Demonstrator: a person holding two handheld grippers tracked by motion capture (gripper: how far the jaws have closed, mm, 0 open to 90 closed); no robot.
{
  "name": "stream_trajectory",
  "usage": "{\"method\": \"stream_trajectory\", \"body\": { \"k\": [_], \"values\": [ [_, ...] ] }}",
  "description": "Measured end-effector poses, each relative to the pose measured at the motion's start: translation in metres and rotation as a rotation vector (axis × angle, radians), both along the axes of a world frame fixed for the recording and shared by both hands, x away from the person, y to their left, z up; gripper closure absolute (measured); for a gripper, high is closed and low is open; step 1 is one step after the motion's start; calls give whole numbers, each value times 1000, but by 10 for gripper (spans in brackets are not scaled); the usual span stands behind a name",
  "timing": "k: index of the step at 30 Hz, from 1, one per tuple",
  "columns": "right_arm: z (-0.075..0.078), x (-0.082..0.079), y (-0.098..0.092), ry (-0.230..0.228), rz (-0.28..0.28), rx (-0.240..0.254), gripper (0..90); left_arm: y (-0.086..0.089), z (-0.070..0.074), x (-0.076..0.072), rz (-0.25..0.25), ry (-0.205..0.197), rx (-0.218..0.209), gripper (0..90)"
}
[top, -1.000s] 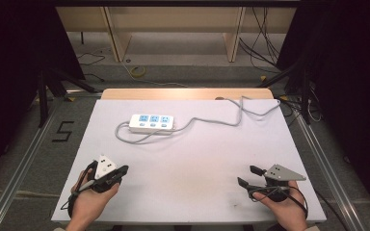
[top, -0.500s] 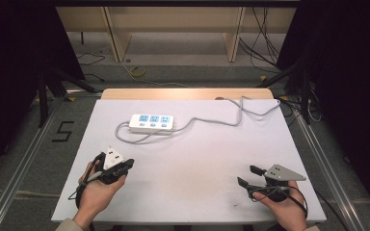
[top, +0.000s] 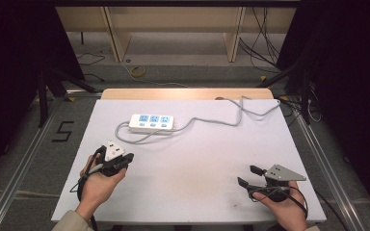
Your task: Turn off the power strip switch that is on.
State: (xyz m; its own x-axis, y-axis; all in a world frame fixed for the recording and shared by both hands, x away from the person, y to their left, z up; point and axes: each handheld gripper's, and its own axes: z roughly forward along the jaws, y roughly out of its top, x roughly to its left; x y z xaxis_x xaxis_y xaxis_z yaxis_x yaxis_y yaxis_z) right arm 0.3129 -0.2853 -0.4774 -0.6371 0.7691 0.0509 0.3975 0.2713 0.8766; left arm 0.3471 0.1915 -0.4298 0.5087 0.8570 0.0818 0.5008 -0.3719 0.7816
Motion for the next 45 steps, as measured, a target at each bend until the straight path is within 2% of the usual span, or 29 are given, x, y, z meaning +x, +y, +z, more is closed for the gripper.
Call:
{"method": "stream_trajectory", "body": {
  "k": [19, 29, 45],
  "values": [
    [-1, 0, 1, 5, 7, -1, 330, 0, 7, 16, 31, -4, -4, 897],
    [0, 0, 0, 4, 1, 0, 329, 3, 16, 26, 47, -25, -1, 896],
    [-1, 0, 0, 5, 6, -1, 329, 4, 22, 37, 60, -11, 12, 896]
  ]
}}
